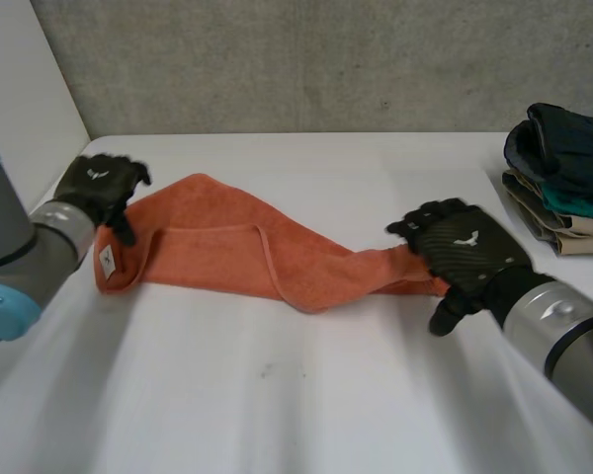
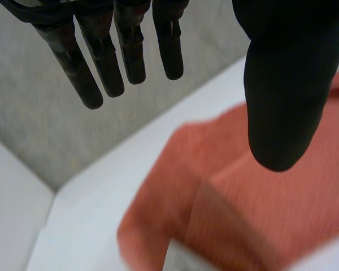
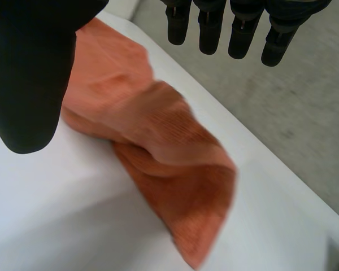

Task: Fold the laundry.

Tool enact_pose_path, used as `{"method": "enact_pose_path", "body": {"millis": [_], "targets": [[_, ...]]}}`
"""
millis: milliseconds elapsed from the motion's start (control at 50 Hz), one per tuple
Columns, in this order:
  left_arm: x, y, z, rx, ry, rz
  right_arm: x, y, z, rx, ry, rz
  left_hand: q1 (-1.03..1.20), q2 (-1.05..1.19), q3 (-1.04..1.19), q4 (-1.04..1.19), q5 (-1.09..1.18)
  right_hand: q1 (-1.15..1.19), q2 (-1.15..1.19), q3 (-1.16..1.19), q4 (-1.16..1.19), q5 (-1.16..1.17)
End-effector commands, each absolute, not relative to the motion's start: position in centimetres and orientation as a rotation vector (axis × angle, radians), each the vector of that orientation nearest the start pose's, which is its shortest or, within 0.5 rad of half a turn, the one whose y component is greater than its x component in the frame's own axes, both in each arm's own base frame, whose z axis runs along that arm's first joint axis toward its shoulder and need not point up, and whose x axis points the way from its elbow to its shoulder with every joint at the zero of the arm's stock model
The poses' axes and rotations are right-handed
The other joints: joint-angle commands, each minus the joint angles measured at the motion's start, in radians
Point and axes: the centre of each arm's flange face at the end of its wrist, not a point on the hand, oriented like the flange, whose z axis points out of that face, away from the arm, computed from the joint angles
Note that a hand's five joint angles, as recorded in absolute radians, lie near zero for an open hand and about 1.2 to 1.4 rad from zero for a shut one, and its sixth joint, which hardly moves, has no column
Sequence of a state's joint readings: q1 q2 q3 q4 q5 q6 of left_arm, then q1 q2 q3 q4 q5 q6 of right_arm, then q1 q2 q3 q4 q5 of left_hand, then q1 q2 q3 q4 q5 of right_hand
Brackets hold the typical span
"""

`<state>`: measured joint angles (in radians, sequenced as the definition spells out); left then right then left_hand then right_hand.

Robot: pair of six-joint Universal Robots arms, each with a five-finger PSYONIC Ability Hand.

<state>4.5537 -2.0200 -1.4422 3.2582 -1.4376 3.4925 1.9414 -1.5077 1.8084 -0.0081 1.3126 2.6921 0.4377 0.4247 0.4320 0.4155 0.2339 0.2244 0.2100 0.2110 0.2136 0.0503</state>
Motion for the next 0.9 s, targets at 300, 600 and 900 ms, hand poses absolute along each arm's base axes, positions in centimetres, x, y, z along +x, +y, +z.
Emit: {"method": "enact_pose_path", "body": {"millis": [300,600,900], "targets": [[-21.6,-37.9,14.1,0.479,2.703,-1.933,30.9,-19.9,15.0,-1.442,1.915,-1.810,0.043,0.056,0.049,0.065,0.072,0.013,0.028,0.027,0.024,0.013],[-21.1,-41.6,11.5,0.221,2.452,-1.911,31.8,-21.3,12.1,-1.533,1.905,-1.865,0.034,0.047,0.040,0.056,0.063,0.034,0.048,0.047,0.044,0.033],[-20.3,-41.6,10.9,0.368,2.356,-1.802,32.3,-23.1,11.5,-1.516,1.942,-1.900,0.958,0.971,0.964,0.981,0.988,0.557,0.572,0.571,0.568,0.557]]}}
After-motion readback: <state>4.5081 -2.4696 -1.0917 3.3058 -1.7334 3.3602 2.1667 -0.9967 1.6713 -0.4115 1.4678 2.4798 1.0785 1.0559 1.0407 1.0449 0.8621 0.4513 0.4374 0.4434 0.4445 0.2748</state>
